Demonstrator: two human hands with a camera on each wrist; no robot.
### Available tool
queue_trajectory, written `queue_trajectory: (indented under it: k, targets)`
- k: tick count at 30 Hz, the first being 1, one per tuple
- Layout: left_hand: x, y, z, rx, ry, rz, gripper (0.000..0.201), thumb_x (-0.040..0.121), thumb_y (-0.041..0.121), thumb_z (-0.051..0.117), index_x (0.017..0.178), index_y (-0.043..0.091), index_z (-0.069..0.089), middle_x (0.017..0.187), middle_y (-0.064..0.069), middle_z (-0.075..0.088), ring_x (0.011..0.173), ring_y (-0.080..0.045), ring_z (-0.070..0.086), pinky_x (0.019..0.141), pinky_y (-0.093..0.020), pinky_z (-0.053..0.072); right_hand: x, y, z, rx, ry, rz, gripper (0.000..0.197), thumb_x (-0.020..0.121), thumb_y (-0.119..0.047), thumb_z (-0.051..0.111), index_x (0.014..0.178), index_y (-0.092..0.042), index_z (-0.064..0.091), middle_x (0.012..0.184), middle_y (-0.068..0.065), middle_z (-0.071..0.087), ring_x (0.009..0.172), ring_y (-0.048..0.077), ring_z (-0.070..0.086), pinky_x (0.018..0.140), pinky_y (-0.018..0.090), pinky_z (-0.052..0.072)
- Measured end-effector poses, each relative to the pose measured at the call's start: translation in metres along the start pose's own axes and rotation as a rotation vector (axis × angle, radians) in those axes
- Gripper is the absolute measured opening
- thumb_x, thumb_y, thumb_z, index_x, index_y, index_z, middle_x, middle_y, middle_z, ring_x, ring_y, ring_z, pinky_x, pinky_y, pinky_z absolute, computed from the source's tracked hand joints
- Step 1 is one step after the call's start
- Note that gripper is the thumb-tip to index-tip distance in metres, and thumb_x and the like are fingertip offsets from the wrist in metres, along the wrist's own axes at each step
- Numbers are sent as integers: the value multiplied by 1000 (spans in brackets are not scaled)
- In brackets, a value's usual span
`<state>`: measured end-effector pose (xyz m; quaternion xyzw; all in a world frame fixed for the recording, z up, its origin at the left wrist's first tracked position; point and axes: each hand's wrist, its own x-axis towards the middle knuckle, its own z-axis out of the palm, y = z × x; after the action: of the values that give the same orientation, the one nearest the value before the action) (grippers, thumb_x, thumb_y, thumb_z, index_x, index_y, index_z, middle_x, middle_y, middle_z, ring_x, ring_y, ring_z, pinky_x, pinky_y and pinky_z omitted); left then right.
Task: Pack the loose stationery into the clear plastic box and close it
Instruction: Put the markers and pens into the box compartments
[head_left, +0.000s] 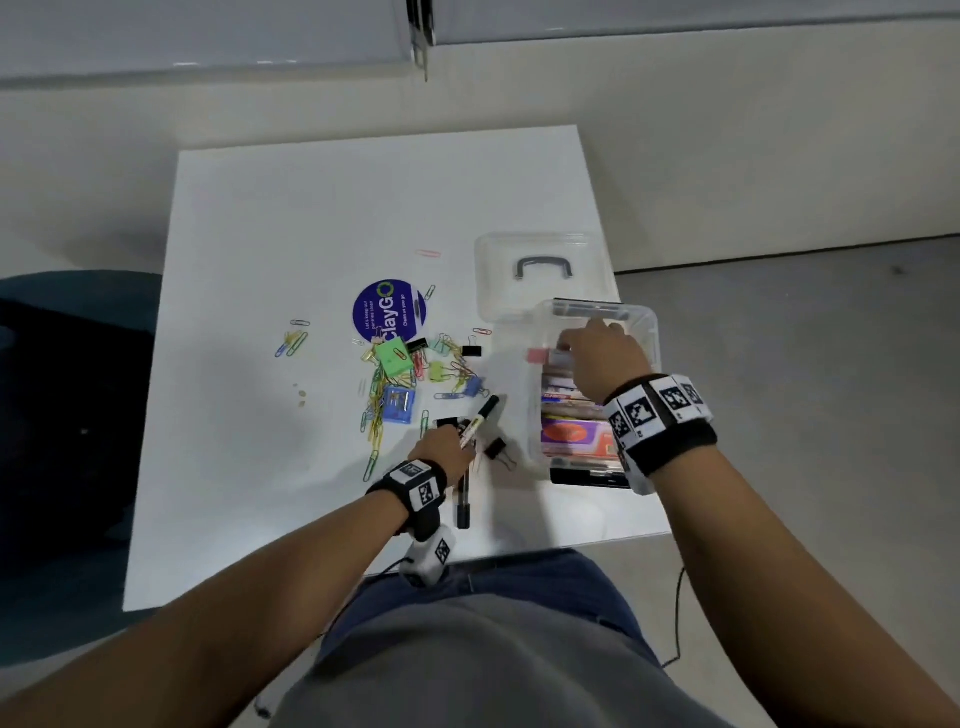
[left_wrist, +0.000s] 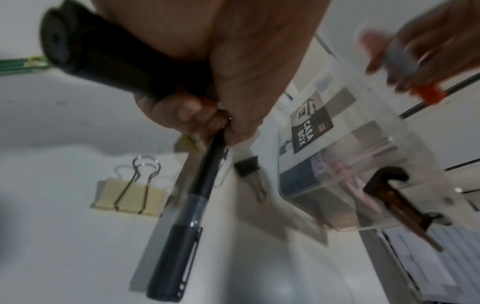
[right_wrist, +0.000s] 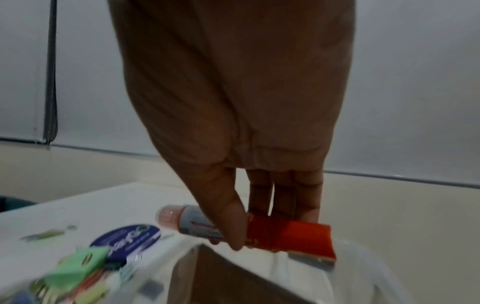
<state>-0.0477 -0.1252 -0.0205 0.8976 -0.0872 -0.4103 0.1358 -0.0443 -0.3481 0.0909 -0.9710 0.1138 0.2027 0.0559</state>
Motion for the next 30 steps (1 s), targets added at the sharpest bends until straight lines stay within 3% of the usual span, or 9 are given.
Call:
queue_trajectory:
  k: [5,9,12,14,18,23,25,28,30]
  targets:
    - [-5,8,-26,-98,-39,112,36,99,33,44,119,3,50,115,-20,61,95,-33,60,66,-32,43,-8,10,23,-64,-69,32,42,89,-7,48,129,-17,56,122,13,53,115,33,52,98,44,44]
    - [-16,27,-54,-190,14,223,37,102,32,41,131,8,43,116,-15,61,103,-34,60,79,-36,45,-15,19,31,-24,-113,61,38,91,-11,48,128,-12,54,122,14,54,115,34,54,96,45,46]
    - [-21,45,-75,-323,23,319,28,101,36,42,121,17,40,94,-8,69,59,-16,57,53,-28,43,-17,29,19,207,-50,54,30,93,-16,47,121,-14,58,119,9,62,109,29,60,89,38,49]
    - [-26,63,-87,-351,16,409,30,100,42,43,123,22,43,92,-3,73,48,-6,49,47,-24,40,-17,35,4,557,60,74,25,98,-26,48,115,-15,62,110,5,68,96,22,66,79,33,51]
    - [-38,113,-102,-574,111,527,17,98,44,46,108,31,48,74,-6,66,49,-12,50,48,-29,42,-29,38,-17,1095,-148,-77,38,92,-47,57,113,-16,61,102,5,72,89,17,72,84,37,57]
    - [-45,166,-102,-727,217,599,19,101,32,46,112,19,55,72,7,59,54,-1,54,58,-19,45,-38,44,-13,1340,-91,-156,30,90,-27,66,115,-10,61,100,20,72,92,32,70,85,40,54]
    - [-45,172,-100,-619,240,605,21,101,36,46,113,21,55,79,7,60,62,-5,56,62,-26,51,-40,56,-15,1313,-40,-121,23,91,-20,64,111,-9,60,91,22,71,82,33,70,77,43,56]
    - [-32,163,-97,-427,209,603,27,99,44,45,112,23,56,101,-1,67,90,-20,64,86,-45,52,-43,92,-16,1048,-32,-61,14,94,-9,57,107,-13,55,82,7,67,67,21,65,64,28,56]
    - [-33,165,-92,-282,85,657,30,98,47,44,120,29,54,109,-4,67,98,-27,66,86,-46,54,-43,122,-14,831,19,15,12,93,-13,56,103,-18,55,85,7,68,68,19,67,63,36,58]
